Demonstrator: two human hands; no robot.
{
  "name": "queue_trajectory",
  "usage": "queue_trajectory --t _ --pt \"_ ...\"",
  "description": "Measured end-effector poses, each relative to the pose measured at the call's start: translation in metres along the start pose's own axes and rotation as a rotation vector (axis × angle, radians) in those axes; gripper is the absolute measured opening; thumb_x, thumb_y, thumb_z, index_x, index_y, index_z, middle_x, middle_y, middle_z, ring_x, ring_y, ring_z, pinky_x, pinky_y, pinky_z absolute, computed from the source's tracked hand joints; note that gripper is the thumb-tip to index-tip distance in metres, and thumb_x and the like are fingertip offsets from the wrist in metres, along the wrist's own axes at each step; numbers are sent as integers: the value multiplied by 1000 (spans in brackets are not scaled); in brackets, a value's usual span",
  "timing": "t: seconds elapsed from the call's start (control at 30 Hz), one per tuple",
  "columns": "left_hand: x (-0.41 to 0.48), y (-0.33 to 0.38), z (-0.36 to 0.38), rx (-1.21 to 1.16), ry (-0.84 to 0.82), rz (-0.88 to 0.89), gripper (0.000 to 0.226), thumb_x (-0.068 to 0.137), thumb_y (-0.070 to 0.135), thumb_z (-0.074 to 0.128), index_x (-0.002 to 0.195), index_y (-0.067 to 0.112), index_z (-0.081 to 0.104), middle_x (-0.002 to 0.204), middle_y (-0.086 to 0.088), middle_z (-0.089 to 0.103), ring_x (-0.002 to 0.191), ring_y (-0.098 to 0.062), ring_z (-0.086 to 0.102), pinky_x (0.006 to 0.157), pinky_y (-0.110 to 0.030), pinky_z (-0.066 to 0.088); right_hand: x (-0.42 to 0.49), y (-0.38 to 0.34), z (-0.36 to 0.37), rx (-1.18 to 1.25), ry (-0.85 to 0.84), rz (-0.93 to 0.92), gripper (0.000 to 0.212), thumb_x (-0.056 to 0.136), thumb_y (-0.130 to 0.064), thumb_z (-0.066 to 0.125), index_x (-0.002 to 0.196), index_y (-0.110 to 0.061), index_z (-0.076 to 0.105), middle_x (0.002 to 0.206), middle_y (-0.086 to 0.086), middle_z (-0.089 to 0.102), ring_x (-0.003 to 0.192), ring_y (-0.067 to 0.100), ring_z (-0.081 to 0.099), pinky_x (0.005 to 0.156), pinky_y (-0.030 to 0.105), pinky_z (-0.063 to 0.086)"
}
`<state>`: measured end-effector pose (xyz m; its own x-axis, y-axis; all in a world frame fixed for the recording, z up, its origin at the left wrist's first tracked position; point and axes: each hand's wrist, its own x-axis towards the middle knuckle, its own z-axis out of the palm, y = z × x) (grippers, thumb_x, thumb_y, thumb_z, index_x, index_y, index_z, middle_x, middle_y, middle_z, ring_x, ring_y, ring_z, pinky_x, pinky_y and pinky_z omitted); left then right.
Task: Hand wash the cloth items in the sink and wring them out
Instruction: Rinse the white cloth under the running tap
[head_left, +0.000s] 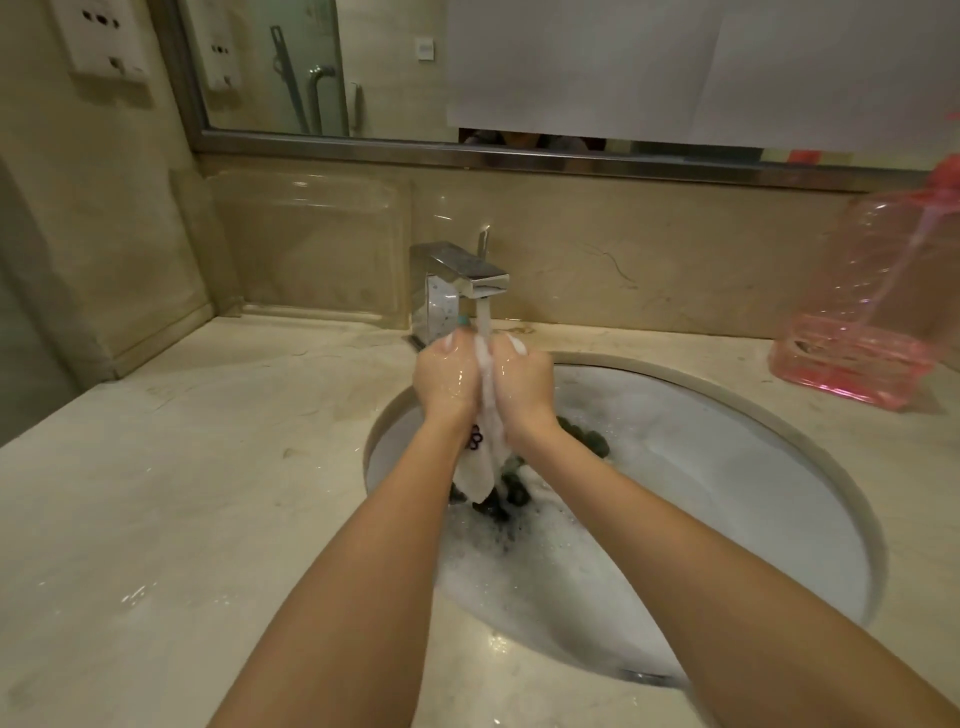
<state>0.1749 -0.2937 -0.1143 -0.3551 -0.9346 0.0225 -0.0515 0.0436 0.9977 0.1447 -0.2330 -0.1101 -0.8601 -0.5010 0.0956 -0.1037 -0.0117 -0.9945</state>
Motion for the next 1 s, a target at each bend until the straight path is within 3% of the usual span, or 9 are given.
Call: queue_trajectory --t 0.1,0.23,0.3,0.4,0.53,0.63,0.73,0.87,1.0 --pt "3 -1 -9 -32 50 -118 37 97 38 48 72 15 62 76 -8 66 83 -28 65 77 -37 52 -11 -2 4 -72 -71 -156 33 94 -18 52 61 -13 52 58 3 48 56 12 45 54 26 38" --pt "-3 3 -7 -31 -141 -68 33 97 37 48 76 16 63 82 -9 68 86 -27 66 79 -38 52 -1 1 -2 -127 -19 -143 35 95 -20 52 60 -14 51 55 -1 46 49 9 40 47 21 33" --pt "-14 8 -1 -124 -257 -40 31 97 36 53 74 17 63 76 -4 66 79 -22 64 77 -35 52 13 2 -13 -162 60 -111 37 96 -21 50 61 -14 49 58 0 48 52 11 41 45 22 32" --pt "-21 11 -2 -216 -239 -15 31 98 39 54 85 13 65 85 -3 66 84 -20 63 80 -34 52 26 1 -26 -184 72 -28 27 96 -20 44 71 -10 50 66 3 48 67 18 45 55 29 33" --pt "-14 3 -11 -121 -137 206 36 101 41 46 95 8 60 82 4 58 77 -6 54 67 -19 44 28 4 -42 -211 -296 219 29 98 -36 45 94 -15 64 95 6 68 91 21 62 79 34 50" --pt "-9 0 -14 -46 -139 278 46 100 47 43 97 3 58 84 1 54 81 -13 51 76 -29 44 30 7 -60 -37 -590 320 29 98 -36 51 91 -13 67 87 4 72 91 20 66 82 32 52" --pt "-4 -2 -15 -9 -157 267 50 99 50 43 111 3 57 98 -5 59 94 -19 57 86 -35 48 35 5 -71 -48 -750 389 36 93 -38 61 112 -7 65 109 13 71 106 27 65 89 36 52" --pt "-1 -6 -16 13 -209 237 45 98 51 45 104 8 57 93 -3 61 91 -21 59 87 -39 50 37 -1 -73 43 -638 365 31 89 -21 67 115 -6 63 107 13 72 97 24 70 83 36 54" --pt "0 -7 -17 58 -324 138 44 96 52 49 110 11 58 100 -2 65 93 -18 62 80 -31 51 44 -7 -81 361 -306 316 28 86 -8 64 113 -4 58 96 10 68 87 22 67 71 35 56"
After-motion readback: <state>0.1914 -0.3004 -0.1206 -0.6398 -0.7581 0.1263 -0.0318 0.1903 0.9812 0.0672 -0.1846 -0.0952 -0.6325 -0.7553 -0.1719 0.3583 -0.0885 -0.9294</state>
